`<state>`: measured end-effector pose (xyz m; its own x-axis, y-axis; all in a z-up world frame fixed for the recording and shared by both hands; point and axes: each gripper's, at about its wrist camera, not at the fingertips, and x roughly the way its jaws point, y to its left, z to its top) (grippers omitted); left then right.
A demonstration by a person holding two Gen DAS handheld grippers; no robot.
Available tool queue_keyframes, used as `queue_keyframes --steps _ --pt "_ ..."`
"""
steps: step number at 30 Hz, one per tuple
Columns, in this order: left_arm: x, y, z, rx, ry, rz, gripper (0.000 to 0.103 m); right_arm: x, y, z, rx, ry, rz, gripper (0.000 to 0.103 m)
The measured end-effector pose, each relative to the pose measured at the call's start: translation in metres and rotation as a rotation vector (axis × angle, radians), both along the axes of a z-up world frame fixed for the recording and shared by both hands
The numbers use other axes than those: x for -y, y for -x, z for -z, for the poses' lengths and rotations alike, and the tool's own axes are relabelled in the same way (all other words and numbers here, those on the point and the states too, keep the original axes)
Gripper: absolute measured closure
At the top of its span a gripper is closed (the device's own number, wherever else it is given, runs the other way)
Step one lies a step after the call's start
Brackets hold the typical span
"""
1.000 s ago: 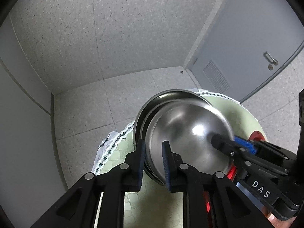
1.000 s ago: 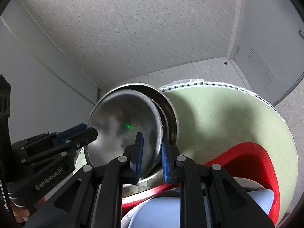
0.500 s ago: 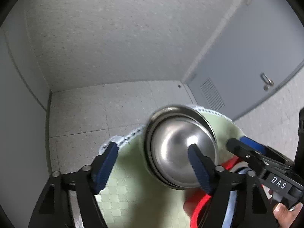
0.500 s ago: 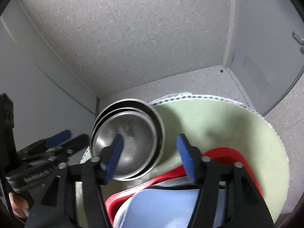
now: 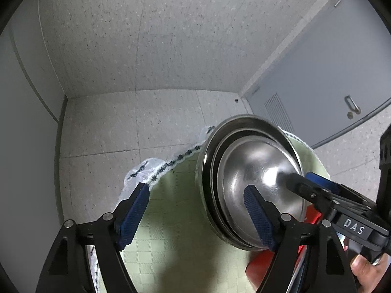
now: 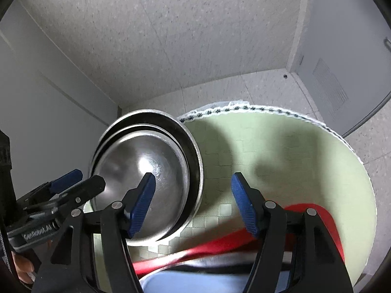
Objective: Organize plates and bowls
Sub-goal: 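Press the small steel bowl down into the stack and open both grippers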
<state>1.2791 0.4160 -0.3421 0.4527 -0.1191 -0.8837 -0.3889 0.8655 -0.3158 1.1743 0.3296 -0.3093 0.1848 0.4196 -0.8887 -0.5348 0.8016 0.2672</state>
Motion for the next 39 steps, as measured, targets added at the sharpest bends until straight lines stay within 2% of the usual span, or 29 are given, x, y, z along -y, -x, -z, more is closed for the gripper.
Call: queue_keyframes --steps 3,5,6,7,8,11,13,20,25,31,39 --pt "0.002 -0.007 0.005 -0.002 -0.002 0.006 0.032 -0.007 -0.003 0.005 0.003 0.023 -0.012 0.037" --pt "0.002 -0.011 0.011 -0.012 0.006 0.017 0.049 -0.014 -0.003 0.006 0.012 0.040 -0.027 0.039" --pt "0.003 -0.011 0.016 -0.019 0.019 0.027 0.056 -0.017 -0.004 0.005 0.009 0.038 -0.034 0.047" --pt "0.004 -0.012 0.018 -0.019 0.031 0.037 0.065 -0.018 -0.004 0.005 -0.003 0.029 -0.042 0.061" --pt "0.005 -0.012 0.019 -0.015 0.040 0.046 0.071 -0.019 -0.005 0.008 -0.033 0.015 -0.053 0.063" --pt "0.008 -0.014 0.017 -0.015 0.020 0.058 0.072 -0.020 -0.004 0.012 -0.024 0.034 -0.054 0.073" --pt "0.006 -0.014 0.017 -0.016 0.011 0.053 0.072 -0.015 -0.005 0.010 -0.026 0.010 -0.040 0.077" --pt "0.009 -0.006 0.005 0.015 -0.009 0.041 0.074 -0.004 0.000 -0.003 -0.020 -0.071 -0.028 0.078" --pt "0.012 0.005 -0.018 0.062 -0.029 0.025 0.075 0.004 0.008 -0.021 0.007 -0.115 -0.022 0.078" --pt "0.022 0.023 -0.056 0.114 -0.062 0.033 0.076 0.014 0.023 -0.057 0.051 -0.162 -0.018 0.078" --pt "0.060 0.053 -0.107 0.195 -0.072 0.109 0.075 0.067 0.050 -0.105 0.129 -0.211 0.045 0.078"
